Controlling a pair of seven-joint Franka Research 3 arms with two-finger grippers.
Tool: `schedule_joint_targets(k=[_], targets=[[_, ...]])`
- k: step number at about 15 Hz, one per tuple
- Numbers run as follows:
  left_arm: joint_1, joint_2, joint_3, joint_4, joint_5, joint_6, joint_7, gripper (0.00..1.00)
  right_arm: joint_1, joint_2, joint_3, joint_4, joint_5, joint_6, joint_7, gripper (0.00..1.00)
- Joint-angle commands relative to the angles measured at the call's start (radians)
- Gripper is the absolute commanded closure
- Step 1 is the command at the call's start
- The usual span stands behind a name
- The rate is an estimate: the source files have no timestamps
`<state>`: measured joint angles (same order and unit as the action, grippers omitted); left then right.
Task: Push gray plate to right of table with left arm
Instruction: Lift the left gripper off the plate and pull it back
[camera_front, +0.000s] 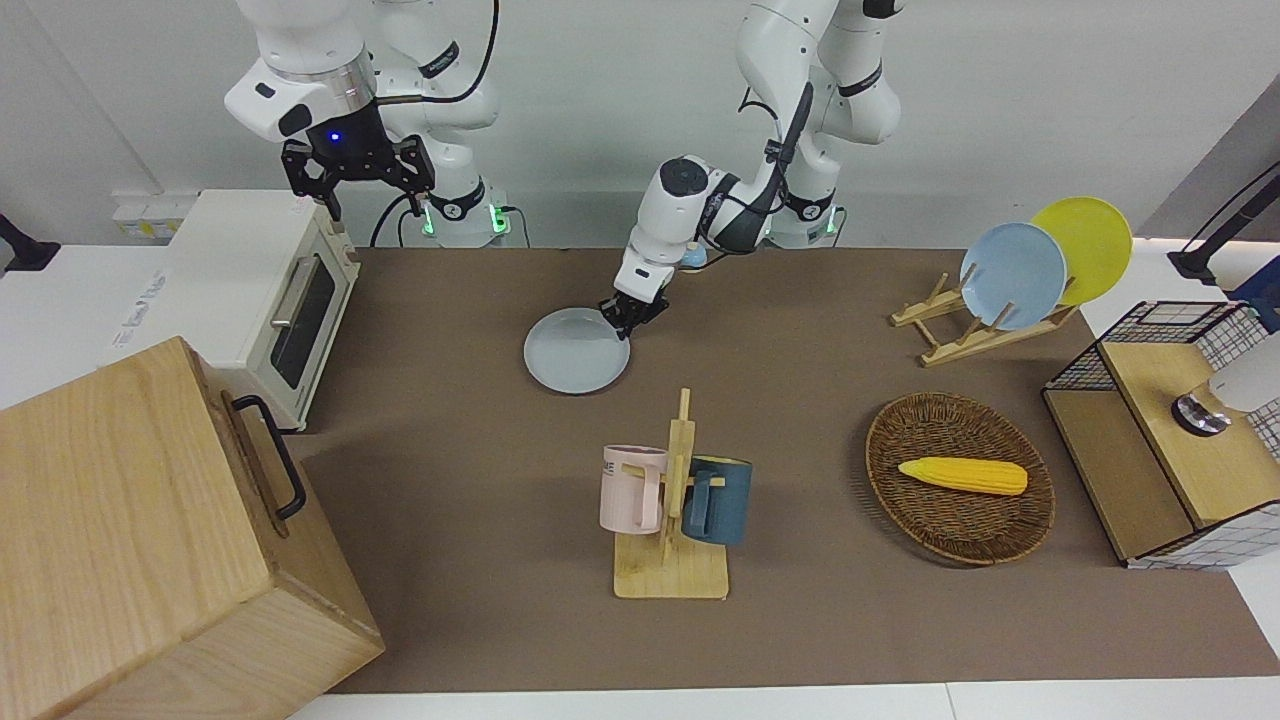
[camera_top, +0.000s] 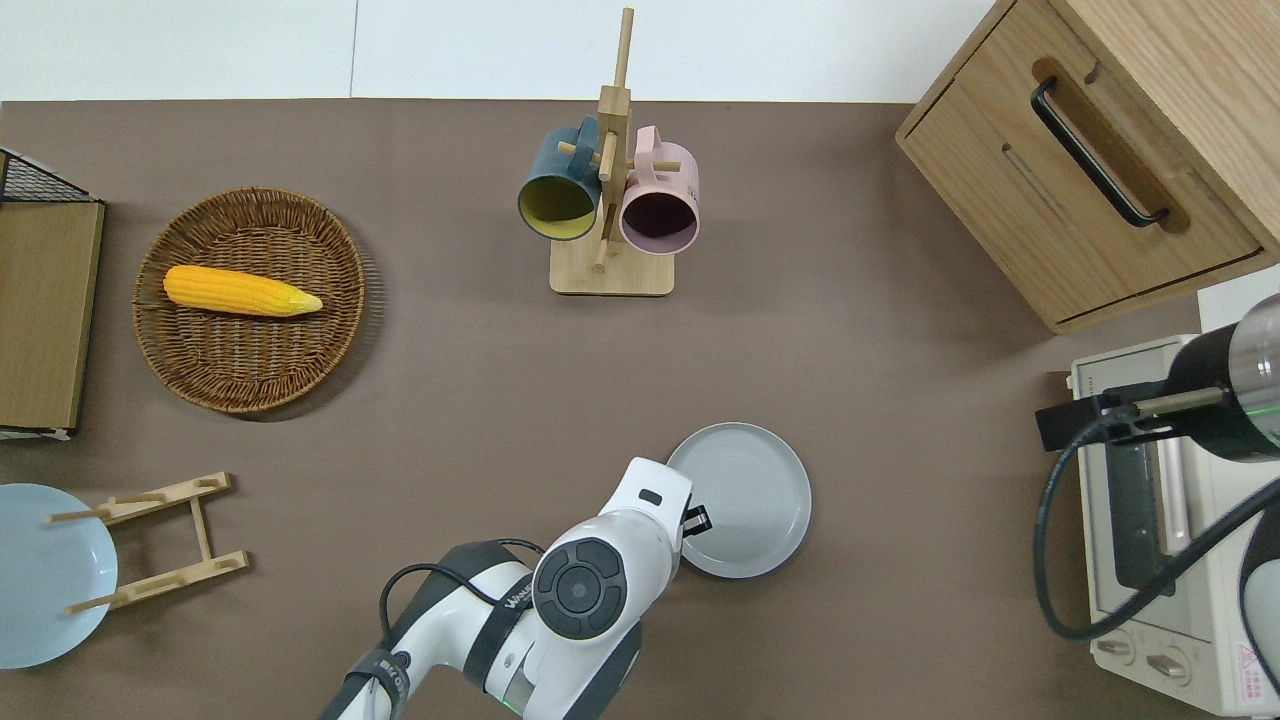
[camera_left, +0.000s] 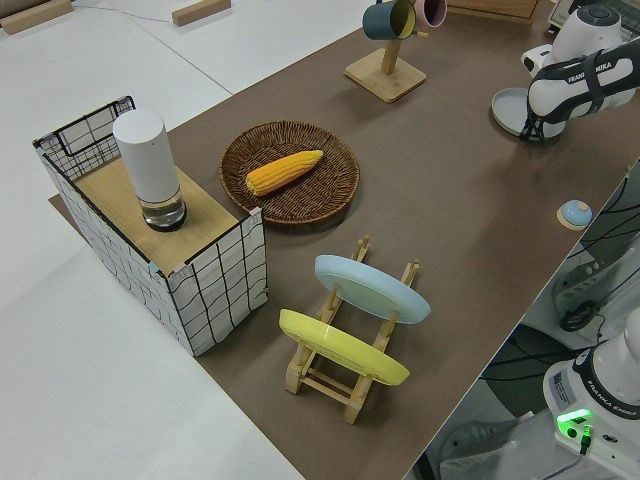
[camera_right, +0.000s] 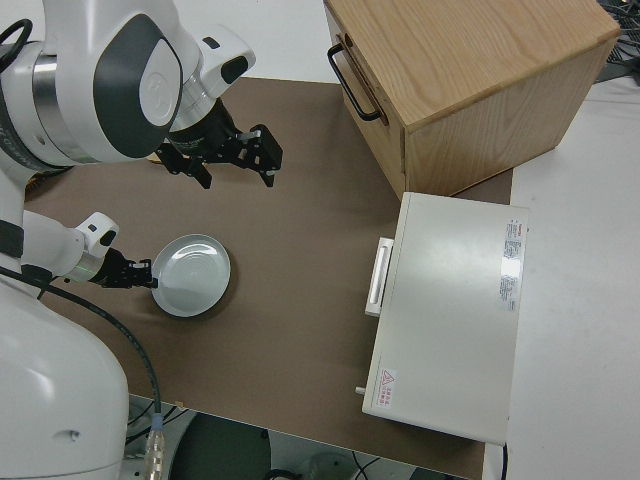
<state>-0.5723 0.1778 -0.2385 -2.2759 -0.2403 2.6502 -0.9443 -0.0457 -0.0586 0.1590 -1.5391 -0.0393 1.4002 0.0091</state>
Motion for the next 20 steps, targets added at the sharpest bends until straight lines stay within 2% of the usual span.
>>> schedule_joint_targets(k=[1,2,4,5,7,10,15,17,20], targets=[[-0.017,0.055,0.008,0.042,-0.002,0.022,-0.014,0.82,-0.008,-0.010,0.005,-0.004,0.001,-0.012,-0.008,0.005],[-0.018,0.054,0.008,0.042,0.001,0.019,-0.014,0.53,-0.008,-0.010,0.005,-0.004,-0.001,-0.012,-0.008,0.007],[-0.017,0.054,0.010,0.042,0.024,0.010,-0.010,0.13,-0.008,-0.010,0.005,-0.004,0.001,-0.012,-0.008,0.005],[-0.015,0.054,0.010,0.042,0.054,0.005,-0.013,0.01,-0.008,-0.012,0.005,-0.004,-0.001,-0.012,-0.008,0.005],[-0.012,0.036,0.019,0.042,0.062,-0.033,-0.010,0.01,-0.008,-0.010,0.005,-0.004,-0.001,-0.012,-0.008,0.005],[0.032,-0.021,0.024,0.042,0.163,-0.137,0.007,0.01,-0.008,-0.010,0.005,-0.004,-0.001,-0.012,-0.008,0.005],[0.201,-0.165,0.024,0.044,0.176,-0.333,0.292,0.01,-0.008,-0.010,0.005,-0.004,0.001,-0.012,-0.008,0.005],[0.332,-0.231,0.025,0.049,0.176,-0.419,0.465,0.01,-0.008,-0.010,0.005,-0.004,-0.001,-0.012,-0.008,0.005],[0.434,-0.258,0.025,0.127,0.179,-0.554,0.582,0.01,-0.008,-0.010,0.005,-0.004,0.001,-0.012,-0.008,0.005]])
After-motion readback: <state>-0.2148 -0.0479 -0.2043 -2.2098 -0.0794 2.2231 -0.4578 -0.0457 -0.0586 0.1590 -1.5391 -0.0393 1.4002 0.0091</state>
